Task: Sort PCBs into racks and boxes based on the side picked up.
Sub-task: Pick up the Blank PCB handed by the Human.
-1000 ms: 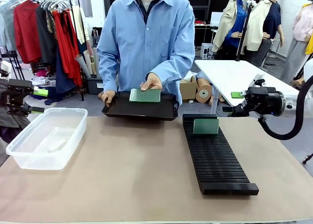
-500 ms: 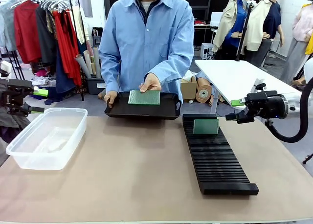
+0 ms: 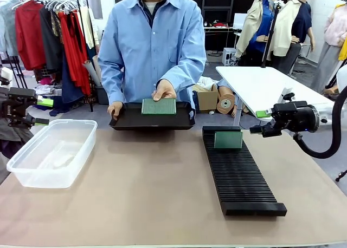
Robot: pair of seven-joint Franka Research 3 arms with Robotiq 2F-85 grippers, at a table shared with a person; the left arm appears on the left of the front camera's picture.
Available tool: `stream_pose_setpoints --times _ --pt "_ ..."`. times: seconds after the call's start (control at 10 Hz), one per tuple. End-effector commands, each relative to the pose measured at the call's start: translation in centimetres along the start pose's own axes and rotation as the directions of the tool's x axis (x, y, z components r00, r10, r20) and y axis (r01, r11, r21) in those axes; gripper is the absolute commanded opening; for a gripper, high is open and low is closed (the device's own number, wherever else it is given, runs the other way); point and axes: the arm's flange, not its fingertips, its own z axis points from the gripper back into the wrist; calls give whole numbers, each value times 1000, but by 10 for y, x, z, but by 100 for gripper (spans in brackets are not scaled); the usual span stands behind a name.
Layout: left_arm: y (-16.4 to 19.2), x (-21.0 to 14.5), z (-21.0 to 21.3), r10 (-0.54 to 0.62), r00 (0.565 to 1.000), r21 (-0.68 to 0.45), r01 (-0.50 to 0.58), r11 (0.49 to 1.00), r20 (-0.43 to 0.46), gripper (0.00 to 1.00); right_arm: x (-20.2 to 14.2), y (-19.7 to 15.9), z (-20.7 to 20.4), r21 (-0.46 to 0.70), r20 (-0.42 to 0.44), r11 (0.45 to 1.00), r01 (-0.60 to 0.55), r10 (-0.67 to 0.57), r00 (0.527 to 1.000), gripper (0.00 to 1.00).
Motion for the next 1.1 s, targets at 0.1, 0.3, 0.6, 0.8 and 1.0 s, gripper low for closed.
stream_pose_setpoints --times 0.1,0.3,0.6,0.8,1.0 --pt "-2 -1 1 -4 1000 -5 4 1000 -1 100 1 2 0 -8 -1 1000 -4 4 1000 100" --pt "-2 -1 1 -4 1000 -5 4 1000 -1 100 1 2 0 -8 -1 1000 -4 4 1000 100" --pt "-2 -1 1 -4 1000 -5 4 1000 -1 100 1 2 0 -8 -1 1000 -4 4 1000 100" --pt "-2 -1 1 -4 1000 -5 4 1000 -1 100 1 2 0 -8 -1 1000 -4 4 1000 100" --pt "-2 -1 1 -4 1000 -5 4 1000 -1 100 1 2 0 -8 -1 1000 -4 4 1000 100"
